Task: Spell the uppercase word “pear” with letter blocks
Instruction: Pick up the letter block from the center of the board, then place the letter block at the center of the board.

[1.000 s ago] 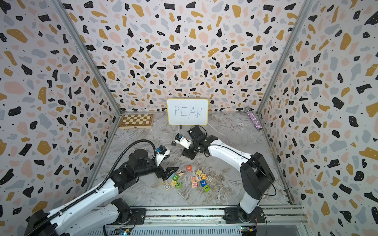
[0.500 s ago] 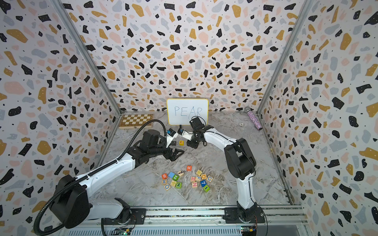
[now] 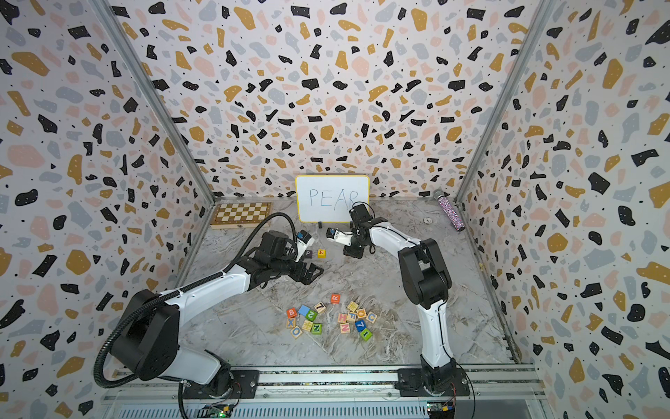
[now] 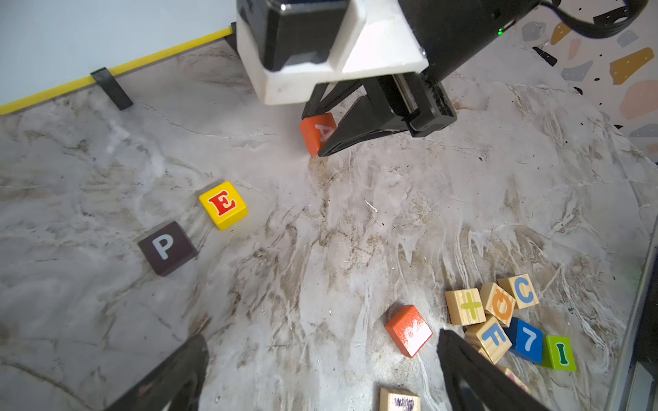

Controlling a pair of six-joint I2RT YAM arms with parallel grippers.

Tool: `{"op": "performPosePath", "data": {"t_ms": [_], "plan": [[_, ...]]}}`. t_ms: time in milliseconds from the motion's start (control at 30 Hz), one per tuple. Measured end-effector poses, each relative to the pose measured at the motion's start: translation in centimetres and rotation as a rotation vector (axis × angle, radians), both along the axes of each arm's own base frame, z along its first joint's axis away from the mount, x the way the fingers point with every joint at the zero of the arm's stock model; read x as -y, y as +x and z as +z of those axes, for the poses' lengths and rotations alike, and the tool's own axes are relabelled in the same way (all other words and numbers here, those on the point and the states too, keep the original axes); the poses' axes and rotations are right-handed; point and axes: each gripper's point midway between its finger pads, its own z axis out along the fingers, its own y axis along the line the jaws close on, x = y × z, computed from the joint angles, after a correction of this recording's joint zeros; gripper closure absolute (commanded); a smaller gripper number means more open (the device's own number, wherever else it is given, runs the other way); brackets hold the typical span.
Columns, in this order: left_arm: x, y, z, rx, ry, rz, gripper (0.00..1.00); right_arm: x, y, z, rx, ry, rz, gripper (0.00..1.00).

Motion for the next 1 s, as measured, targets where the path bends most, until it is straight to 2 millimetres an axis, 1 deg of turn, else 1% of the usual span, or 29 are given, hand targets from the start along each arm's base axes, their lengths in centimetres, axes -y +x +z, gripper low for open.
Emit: {"op": "performPosePath", "data": {"t_ms": [133,300,467,567,733,900,1000], "plan": [[-0.7,0.4,0.4,0.017,0.012,0.031,0.01,-0.7,0.6,-0.6,0.008,-0.004,0.056,0.80],[-1.8,1.4,1.9,0.061,-0.002,0.083,0.01,-0.8,0.3,-1.7,-0.010,-0.022,0.110,0.80],[-2.5,1.9,1.7,0.054,0.000,0.114,0.01,-2.0,2.1,-1.8,-0.003,-0.019,0.134,0.80],[-2.5,2.0,1.6,0.050,-0.003,0.120,0.01,-2.4,2.3,-2.2,-0.013,-0.024,0.145,0.80],[-2.5,2.1,1.3,0.041,0.003,0.119,0.01,-2.7,1.7,-2.5,-0.047,-0.032,0.161,0.80],[-2.3,2.3,1.3,0.040,0.004,0.118,0.01,-3.9,0.7,-2.1,-0.057,-0.018,0.197,0.80],[-2.4,2.3,1.2,0.039,0.007,0.117,0.01,-4.2,0.1,-2.3,-0.069,-0.022,0.211,0.79]]}}
